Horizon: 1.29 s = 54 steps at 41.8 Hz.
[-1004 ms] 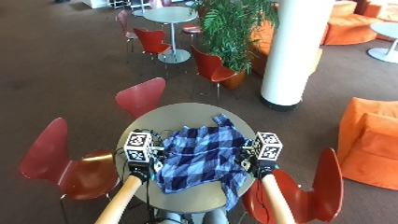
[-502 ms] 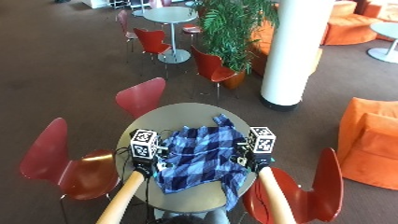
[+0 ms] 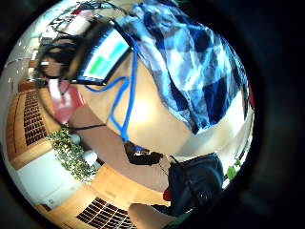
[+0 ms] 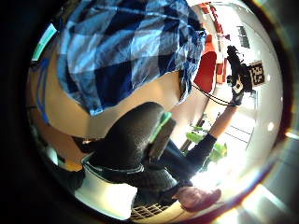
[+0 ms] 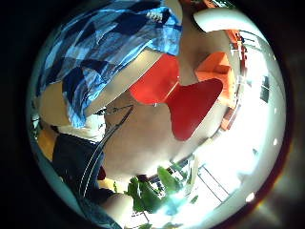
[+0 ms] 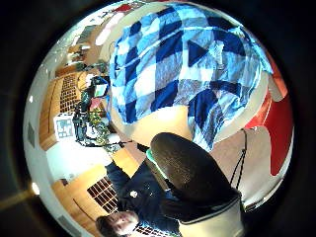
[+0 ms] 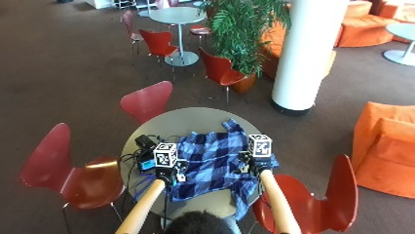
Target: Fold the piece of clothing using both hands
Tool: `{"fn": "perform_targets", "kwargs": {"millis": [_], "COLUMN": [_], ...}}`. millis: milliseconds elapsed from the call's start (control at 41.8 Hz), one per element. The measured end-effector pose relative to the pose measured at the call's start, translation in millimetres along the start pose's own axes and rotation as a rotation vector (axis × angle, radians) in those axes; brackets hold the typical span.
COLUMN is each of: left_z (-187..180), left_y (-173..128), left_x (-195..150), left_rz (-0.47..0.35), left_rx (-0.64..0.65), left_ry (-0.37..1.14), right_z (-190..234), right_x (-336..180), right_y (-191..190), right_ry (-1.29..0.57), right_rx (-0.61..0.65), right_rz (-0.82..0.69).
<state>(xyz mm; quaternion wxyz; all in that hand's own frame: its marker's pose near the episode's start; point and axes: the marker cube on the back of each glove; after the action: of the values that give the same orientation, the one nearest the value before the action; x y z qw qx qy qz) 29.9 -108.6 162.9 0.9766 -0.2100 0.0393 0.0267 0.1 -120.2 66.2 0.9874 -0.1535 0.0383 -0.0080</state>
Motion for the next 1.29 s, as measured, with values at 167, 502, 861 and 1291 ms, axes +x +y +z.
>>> {"fn": "perform_targets", "kwargs": {"millis": [167,502,861,1291], "left_z": [18.4,72.0,71.1,106.1], "left_y": [31.8,23.1,36.7,1.2], "left_x": [17.0,10.6,19.7,-3.8], "left_rz": [-0.007,-0.076,-0.025,0.027], "left_rx": [-0.086,-0.120,0.086,0.217], "left_ry": [-0.026,-0.154,-0.111,-0.254], "right_z": [20.4,85.5,92.1,97.5], "right_x": [-24.6,-19.8,-27.3,-25.6], "right_y": [29.7,11.5,27.3,27.7], "right_ry": [-0.009,0.052,0.123,0.345], "right_rx": [-0.097,-0.280,-0.178,0.244], "right_rz": [0.016,0.067,0.046,-0.015]}}
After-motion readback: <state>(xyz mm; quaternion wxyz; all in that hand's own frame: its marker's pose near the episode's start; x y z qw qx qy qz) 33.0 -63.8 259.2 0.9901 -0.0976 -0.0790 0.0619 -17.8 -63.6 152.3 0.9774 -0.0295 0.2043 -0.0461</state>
